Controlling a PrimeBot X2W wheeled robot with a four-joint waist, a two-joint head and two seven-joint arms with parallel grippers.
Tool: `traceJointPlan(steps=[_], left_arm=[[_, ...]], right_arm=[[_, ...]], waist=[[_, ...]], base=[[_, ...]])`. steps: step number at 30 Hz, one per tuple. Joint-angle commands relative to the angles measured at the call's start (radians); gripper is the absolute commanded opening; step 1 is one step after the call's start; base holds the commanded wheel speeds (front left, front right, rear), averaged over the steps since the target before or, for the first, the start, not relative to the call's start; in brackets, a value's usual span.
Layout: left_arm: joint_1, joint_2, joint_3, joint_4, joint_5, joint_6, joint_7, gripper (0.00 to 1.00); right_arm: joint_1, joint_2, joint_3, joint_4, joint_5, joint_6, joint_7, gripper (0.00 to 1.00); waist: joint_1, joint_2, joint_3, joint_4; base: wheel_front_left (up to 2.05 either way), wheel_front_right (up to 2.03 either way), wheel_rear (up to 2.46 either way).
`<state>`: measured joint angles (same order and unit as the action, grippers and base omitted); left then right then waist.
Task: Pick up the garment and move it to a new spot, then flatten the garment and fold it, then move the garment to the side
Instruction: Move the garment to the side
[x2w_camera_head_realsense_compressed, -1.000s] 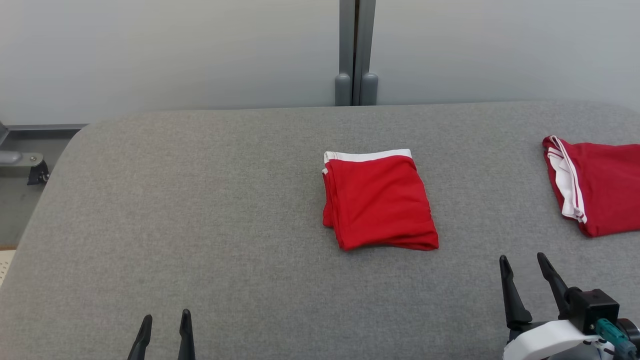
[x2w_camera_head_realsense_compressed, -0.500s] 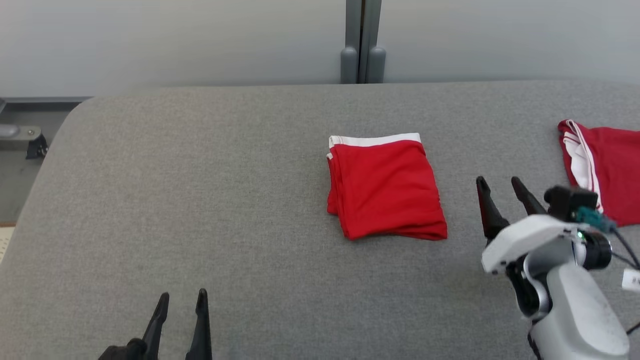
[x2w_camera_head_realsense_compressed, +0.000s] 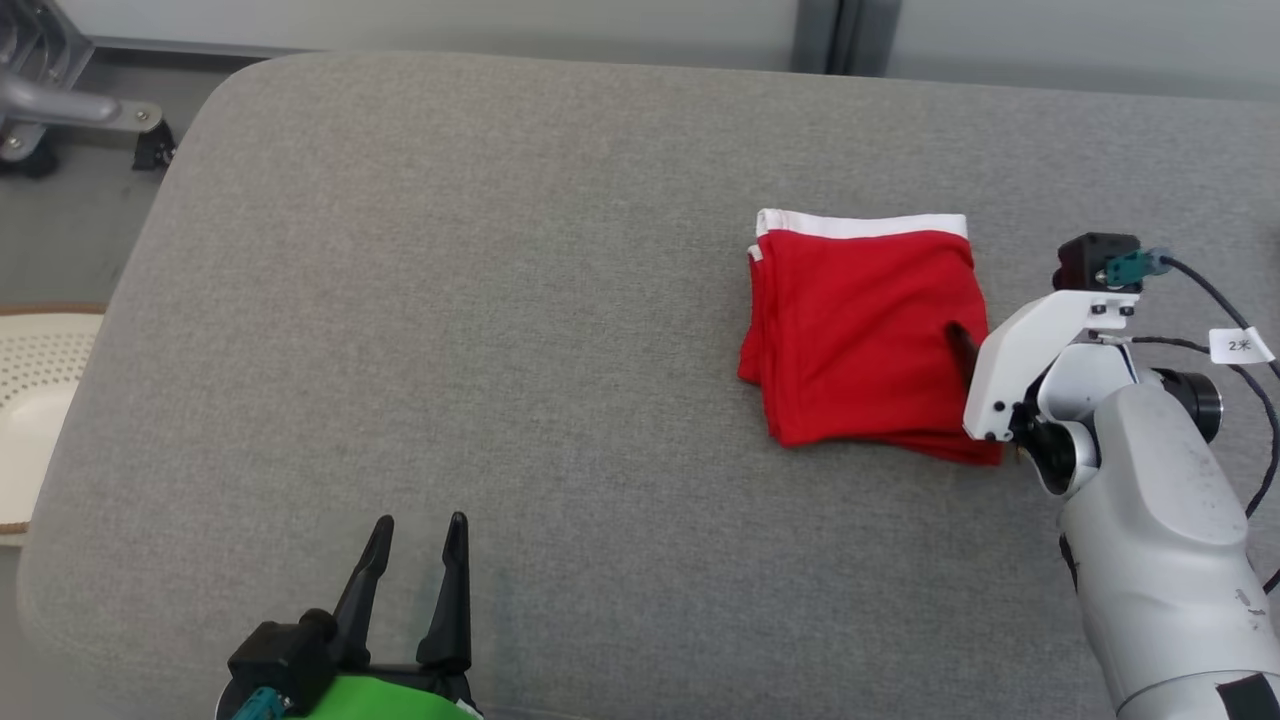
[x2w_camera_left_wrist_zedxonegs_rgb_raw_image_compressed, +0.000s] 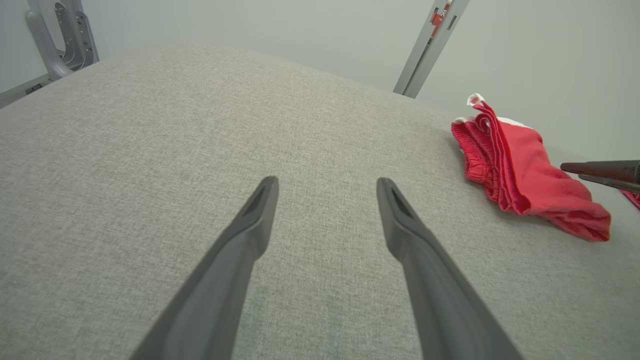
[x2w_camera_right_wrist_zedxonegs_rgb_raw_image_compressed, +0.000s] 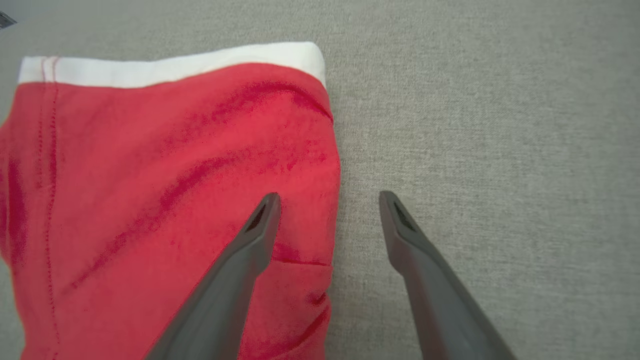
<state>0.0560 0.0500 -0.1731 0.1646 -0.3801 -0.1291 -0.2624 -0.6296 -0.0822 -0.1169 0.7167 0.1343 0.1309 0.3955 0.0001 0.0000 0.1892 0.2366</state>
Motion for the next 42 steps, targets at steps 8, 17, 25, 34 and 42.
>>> traceJointPlan(steps=[8,17,25,34,42], left_arm=[[-0.015,0.002,0.03,-0.008,0.001,-0.003,-0.003,1.0],[-0.017,0.002,0.046,-0.04,0.033,-0.003,-0.003,1.0],[-0.108,0.032,-0.016,-0.047,0.048,-0.003,-0.003,1.0],[-0.143,0.049,-0.031,-0.036,0.03,-0.002,-0.003,1.0],[-0.147,0.047,-0.023,-0.021,0.029,-0.002,-0.003,1.0]], right_arm=[[-0.047,0.023,-0.068,0.105,-0.009,-0.001,-0.063,0.0],[-0.121,-0.019,-0.02,0.06,-0.003,-0.001,-0.089,0.0],[-0.237,-0.155,-0.03,-0.027,-0.022,-0.001,0.038,0.0],[-0.279,-0.301,-0.144,-0.106,-0.082,-0.001,0.193,0.0],[-0.244,-0.325,-0.239,-0.154,-0.261,-0.001,0.157,1.0]], waist=[[-0.0001,0.0,0.038,0.016],[-0.0001,0.0,0.064,-0.196],[-0.0001,0.0,0.157,-0.301],[-0.0001,0.0,0.226,-0.262],[-0.0001,0.0,0.232,-0.227]], base=[[0.0,0.0,0.0],[0.0,0.0,0.0],[0.0,0.0,0.0],[0.0,0.0,0.0],[0.0,0.0,0.0]])
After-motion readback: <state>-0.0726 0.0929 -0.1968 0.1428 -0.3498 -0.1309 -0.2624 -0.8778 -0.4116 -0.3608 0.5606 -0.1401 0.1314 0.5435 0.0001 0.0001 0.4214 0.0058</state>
